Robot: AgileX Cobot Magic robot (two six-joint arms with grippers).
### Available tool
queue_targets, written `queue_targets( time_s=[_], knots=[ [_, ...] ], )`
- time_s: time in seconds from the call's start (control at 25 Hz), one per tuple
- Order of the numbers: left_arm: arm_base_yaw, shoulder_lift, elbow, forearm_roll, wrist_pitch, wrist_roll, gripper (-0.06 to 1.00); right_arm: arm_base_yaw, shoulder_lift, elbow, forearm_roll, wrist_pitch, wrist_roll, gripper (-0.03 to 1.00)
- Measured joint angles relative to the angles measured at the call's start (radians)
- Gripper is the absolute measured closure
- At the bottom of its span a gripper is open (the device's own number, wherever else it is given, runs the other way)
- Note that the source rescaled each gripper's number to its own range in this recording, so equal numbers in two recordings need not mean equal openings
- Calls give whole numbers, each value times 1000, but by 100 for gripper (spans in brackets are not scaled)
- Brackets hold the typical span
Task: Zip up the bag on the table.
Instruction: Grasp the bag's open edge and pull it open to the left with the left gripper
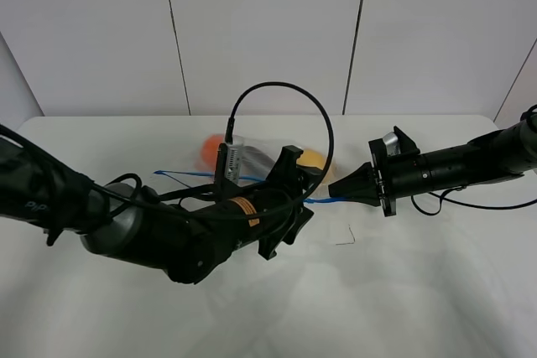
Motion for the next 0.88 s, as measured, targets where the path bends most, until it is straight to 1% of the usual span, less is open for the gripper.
queue_targets(
  time_s=[0.32,0.4,0.6,0.72,0.88],
  knots=[
    [0,40,-3,2,-1,-27,-4,0,0,0,0,0,1,97],
    [0,40,-3,2,-1,-27,2,0,0,0,0,0,1,97],
    [0,40,-3,2,-1,-34,31,0,0,0,0,0,1,97],
    [0,40,-3,2,-1,-42,38,0,0,0,0,0,1,97],
    [0,40,-3,2,-1,-51,40,0,0,0,0,0,1,97]
  ],
)
